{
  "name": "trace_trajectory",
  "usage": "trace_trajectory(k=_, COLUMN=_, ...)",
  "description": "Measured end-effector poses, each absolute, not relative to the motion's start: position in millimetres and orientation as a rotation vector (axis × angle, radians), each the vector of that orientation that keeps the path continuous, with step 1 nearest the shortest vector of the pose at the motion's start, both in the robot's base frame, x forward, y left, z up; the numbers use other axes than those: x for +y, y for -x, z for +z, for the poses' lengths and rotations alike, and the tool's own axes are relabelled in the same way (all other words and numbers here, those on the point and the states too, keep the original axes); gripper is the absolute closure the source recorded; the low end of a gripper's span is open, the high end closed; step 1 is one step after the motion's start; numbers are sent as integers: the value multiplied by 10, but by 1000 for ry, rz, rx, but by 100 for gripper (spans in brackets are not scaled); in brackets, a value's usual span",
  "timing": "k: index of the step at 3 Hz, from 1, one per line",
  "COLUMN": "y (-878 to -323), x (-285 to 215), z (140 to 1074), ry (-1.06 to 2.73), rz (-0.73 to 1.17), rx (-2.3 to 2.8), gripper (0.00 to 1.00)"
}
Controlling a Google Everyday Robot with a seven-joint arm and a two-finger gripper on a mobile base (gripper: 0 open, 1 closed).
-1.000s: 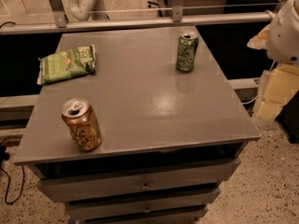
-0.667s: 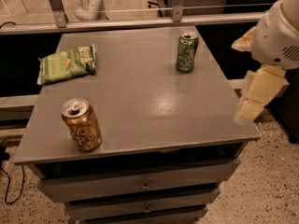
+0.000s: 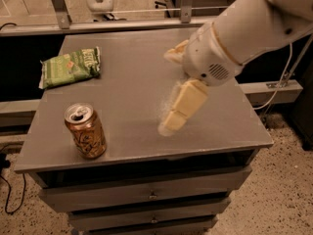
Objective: Pick orange can
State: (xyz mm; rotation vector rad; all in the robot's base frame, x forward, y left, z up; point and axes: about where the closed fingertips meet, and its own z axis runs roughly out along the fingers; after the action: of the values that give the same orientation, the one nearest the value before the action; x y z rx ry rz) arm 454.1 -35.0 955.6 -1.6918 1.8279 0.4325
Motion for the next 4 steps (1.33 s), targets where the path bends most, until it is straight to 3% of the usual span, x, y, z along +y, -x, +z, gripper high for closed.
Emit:
trace_trajectory(k=2, y=-4358, x=888, z=9164, ry=1580, rz=770, rx=1631, gripper=0)
trace_trajectory(k=3, y=-4325, x=1126, z=9010, ry=1528, rz=857, rx=1610, gripper=0)
trace_trajectory(k=4, y=-4286, x=1310, z=8888, ry=1481, rz=921, rx=1596, gripper=18)
